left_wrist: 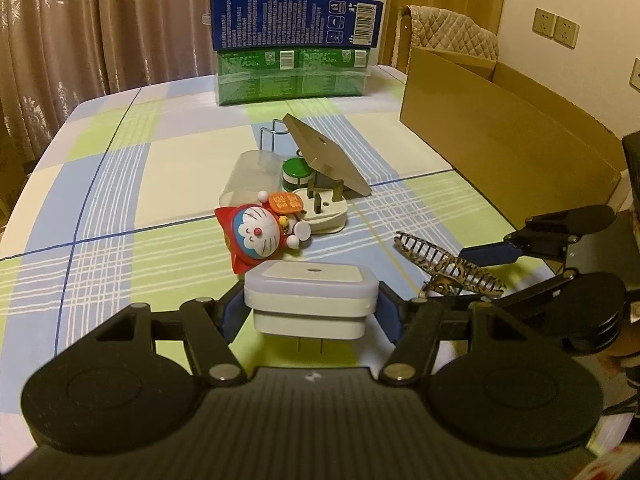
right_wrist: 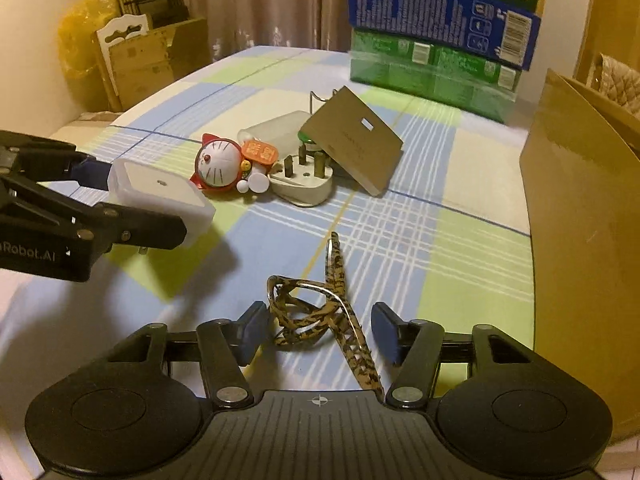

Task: Organize rigid objects
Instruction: 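Grasp and lift the leopard-print lanyard with the right tool, then carry the night-light plug and the lanyard over the cardboard box with both tools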

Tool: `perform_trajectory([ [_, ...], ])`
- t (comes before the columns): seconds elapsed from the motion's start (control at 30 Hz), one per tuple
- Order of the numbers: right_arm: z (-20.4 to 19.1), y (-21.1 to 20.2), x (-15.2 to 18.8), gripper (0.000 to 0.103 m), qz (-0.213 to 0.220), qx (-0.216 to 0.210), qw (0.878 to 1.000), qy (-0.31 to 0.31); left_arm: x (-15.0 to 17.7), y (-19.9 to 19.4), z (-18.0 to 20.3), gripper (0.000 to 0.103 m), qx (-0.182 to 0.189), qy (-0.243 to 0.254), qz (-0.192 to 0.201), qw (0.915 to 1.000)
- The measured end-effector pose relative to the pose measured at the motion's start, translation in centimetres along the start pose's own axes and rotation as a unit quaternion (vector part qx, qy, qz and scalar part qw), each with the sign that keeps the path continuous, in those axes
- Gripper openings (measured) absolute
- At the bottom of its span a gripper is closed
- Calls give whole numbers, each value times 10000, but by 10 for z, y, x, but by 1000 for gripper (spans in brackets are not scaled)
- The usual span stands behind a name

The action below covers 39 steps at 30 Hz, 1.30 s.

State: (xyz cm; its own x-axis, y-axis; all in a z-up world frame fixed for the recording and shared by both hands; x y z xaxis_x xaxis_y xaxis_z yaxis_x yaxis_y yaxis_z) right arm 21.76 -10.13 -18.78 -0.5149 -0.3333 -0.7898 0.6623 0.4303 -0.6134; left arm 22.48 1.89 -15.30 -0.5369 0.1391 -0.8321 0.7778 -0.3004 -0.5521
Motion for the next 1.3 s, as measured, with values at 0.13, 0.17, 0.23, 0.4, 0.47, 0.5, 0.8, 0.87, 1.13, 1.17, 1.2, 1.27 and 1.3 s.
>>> perform_trajectory([
  [0.13, 0, 7, -5, 55, 52, -76, 9999, -57, 1, 1, -1, 61, -22, -26, -6, 10000],
  [0.17, 1, 10, -5, 55, 36, -112, 9999, -64, 1, 1, -2, 61, -20, -26, -12, 10000],
  [0.23, 2, 13, -6, 51, -21, -154, 9999, -39, 1, 2, -2, 61, -25, -39, -16, 10000],
  [0.4, 1, 8, -8, 38, -37, -206, 9997, 80, 2, 2, 0, 61, -3, -29, -29, 10000],
  [0.47, 1, 4, -6, 38, -35, -173, 9998, 132, 2, 2, 1, 61, 2, -13, -36, 10000],
  [0.5, 1, 2, -5, 38, -39, -156, 9998, 153, 2, 2, 1, 61, -2, -6, -34, 10000],
  [0.8, 7, -34, -12, 38, 162, 143, 9988, 438, -3, -7, 9, 61, -70, 88, 56, 9999],
  [0.87, 7, -45, -17, 38, 228, 162, 9984, 483, -7, -12, 13, 61, -116, 75, 105, 9999],
  [1.13, 7, -98, -44, 38, 531, 299, 9966, 561, -31, -46, 32, 61, -342, -202, 284, 9988],
  [1.17, 8, -105, -48, 38, 583, 300, 9962, 574, -36, -52, 36, 61, -366, -238, 323, 9985],
  [1.2, 8, -112, -52, 38, 633, 301, 9958, 591, -40, -57, 39, 61, -390, -254, 356, 9983],
  [1.27, 11, -126, -58, 38, 713, 339, 9948, 638, -47, -66, 46, 61, -422, -290, 390, 9979],
  [1.3, 13, -134, -62, 38, 758, 351, 9942, 679, -51, -70, 51, 61, -422, -321, 400, 9978],
])
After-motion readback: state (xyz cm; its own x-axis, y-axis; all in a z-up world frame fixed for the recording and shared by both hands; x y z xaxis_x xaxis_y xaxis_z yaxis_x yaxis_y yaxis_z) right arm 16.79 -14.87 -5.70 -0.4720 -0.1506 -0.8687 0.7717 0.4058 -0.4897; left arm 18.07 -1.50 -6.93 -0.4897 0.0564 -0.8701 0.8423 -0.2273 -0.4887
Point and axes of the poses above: each gripper's, at about its wrist camera, not at the fingertips, and y roughly the way its jaws point, z to its right, x to its underside, the point moved 10 cm from there along y, roughly the way its jaws point, and after that the axes turned 10 degrees about z, right-handed, at the moved point
